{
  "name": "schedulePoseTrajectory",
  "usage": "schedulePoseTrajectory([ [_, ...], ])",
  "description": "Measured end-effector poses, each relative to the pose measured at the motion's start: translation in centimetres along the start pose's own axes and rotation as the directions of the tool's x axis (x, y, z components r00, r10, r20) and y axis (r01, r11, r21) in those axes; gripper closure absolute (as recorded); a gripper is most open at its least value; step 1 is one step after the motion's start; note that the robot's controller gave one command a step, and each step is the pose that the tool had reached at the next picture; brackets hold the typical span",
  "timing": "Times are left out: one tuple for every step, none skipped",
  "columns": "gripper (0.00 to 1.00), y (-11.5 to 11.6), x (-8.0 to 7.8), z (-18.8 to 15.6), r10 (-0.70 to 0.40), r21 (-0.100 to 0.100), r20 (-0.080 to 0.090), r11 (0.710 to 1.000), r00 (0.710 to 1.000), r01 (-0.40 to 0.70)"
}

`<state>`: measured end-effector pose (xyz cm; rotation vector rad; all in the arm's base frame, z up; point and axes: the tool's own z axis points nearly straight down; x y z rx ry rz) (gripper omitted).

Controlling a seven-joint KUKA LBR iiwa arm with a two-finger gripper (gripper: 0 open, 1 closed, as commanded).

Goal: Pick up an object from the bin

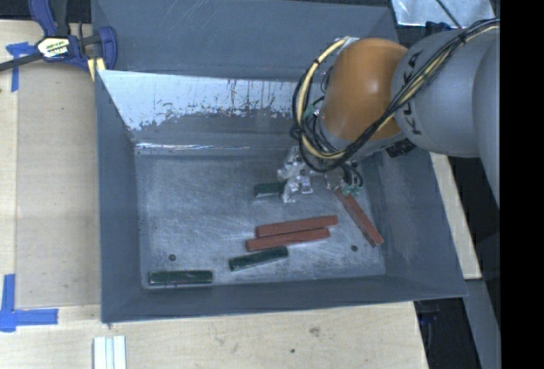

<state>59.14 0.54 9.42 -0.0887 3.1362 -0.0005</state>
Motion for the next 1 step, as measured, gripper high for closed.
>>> schedulePoseTrajectory([
  [1.0,0.0,0.08,-1.07,0.0,0.0,-0.006,1.0,1.0,0.0],
])
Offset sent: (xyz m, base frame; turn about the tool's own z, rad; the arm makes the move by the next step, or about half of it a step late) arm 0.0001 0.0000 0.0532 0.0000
